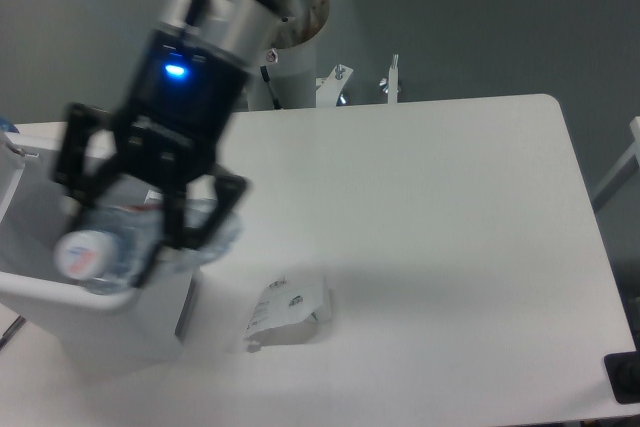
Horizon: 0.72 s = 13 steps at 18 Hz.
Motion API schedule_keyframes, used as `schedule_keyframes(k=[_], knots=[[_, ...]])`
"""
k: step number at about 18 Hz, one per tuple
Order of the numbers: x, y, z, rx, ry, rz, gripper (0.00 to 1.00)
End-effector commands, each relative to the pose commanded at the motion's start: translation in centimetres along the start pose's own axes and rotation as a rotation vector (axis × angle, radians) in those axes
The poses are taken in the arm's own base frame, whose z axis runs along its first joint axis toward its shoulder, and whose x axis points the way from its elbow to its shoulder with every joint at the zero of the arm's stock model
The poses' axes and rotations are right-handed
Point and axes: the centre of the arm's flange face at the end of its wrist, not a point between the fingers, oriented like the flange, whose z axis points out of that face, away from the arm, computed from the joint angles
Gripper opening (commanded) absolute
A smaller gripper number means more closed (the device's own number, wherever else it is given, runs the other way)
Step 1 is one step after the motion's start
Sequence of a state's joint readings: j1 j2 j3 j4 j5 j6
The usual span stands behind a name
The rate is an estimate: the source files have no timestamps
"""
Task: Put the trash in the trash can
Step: 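Lift the bottle and carry it over the white trash bin, then lower the bottle into the bin and open the gripper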
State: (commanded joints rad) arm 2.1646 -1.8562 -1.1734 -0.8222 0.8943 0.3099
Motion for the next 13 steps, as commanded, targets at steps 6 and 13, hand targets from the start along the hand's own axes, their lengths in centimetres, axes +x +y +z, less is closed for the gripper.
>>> schedule_keyframes(k=[6,13], knots=[[2.8,1.4,2.3,-0.036,0.051,0.005,0.26],[3.5,1.9,3.5,-0.051,0.069,0.001,0.26]])
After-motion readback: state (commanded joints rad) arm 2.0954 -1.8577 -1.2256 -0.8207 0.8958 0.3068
